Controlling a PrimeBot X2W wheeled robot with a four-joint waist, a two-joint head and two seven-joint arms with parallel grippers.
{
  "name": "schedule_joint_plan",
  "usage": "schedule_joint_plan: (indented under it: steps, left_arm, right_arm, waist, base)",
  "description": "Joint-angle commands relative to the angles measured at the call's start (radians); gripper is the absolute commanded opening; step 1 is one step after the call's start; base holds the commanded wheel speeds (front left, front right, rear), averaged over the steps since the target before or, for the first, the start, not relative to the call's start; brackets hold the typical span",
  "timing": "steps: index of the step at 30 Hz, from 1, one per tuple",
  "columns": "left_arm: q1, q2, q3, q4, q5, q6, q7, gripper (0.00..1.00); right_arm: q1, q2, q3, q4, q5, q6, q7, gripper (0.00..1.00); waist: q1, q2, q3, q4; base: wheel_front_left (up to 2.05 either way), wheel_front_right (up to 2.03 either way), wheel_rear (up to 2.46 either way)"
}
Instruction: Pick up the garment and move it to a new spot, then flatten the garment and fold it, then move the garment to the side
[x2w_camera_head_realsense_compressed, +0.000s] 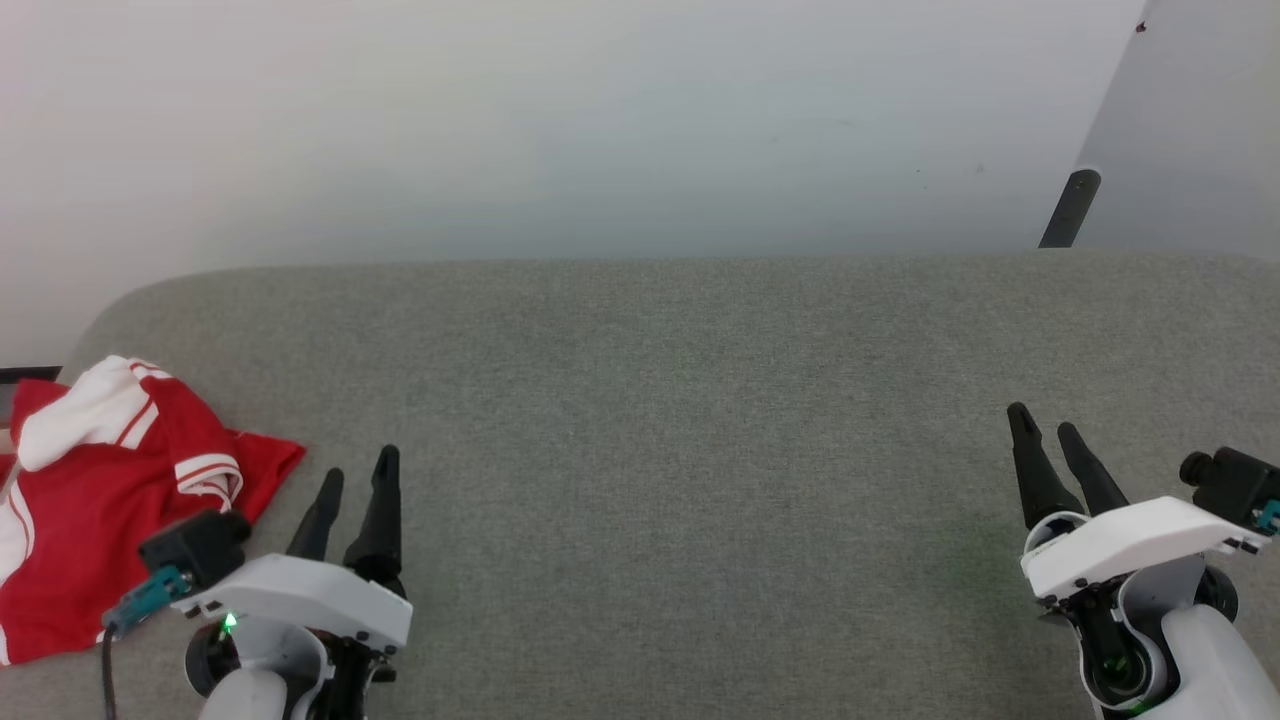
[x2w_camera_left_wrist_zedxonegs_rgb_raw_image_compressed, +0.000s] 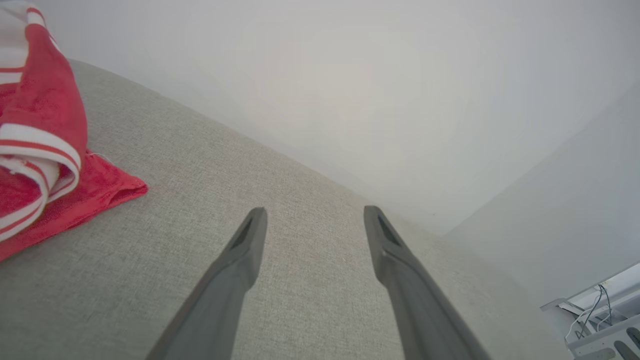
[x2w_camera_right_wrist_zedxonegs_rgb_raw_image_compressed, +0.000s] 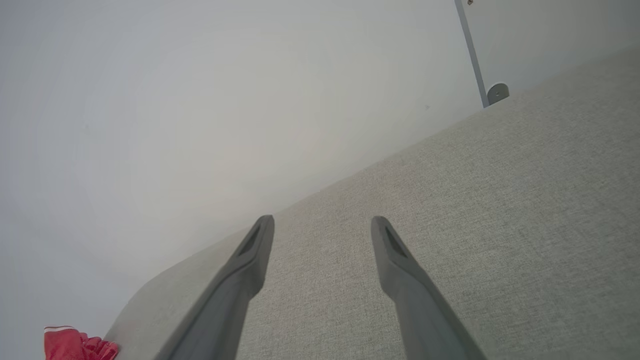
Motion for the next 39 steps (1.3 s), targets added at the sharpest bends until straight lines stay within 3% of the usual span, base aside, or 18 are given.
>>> schedule_joint_plan:
  steps: [1, 21, 39]
  left_arm:
    - [-0.031, 0.012, -0.005, -0.006, 0.044, 0.003, -0.012, 1.0]
    - [-0.066, 0.035, -0.028, 0.028, 0.28, 0.009, -0.069, 1.0]
    - [-0.067, 0.033, -0.026, 0.05, 0.414, -0.013, -0.108, 1.0]
  right_arm:
    - [-0.039, -0.008, 0.005, 0.001, -0.047, 0.004, -0.013, 1.0]
    - [-0.098, -0.016, 0.016, 0.074, -0.266, 0.005, -0.068, 1.0]
    - [-0.079, -0.019, -0.002, 0.064, -0.396, 0.006, -0.108, 1.0]
  waist:
    - [0.0, 0.0, 0.0, 0.0]
    - [0.0, 0.0, -0.002, -0.003]
    - [0.0, 0.0, -0.011, -0.007]
  base:
    - [0.0, 0.0, 0.0]
    - [0.0, 0.0, 0.0]
    - [0.0, 0.0, 0.0]
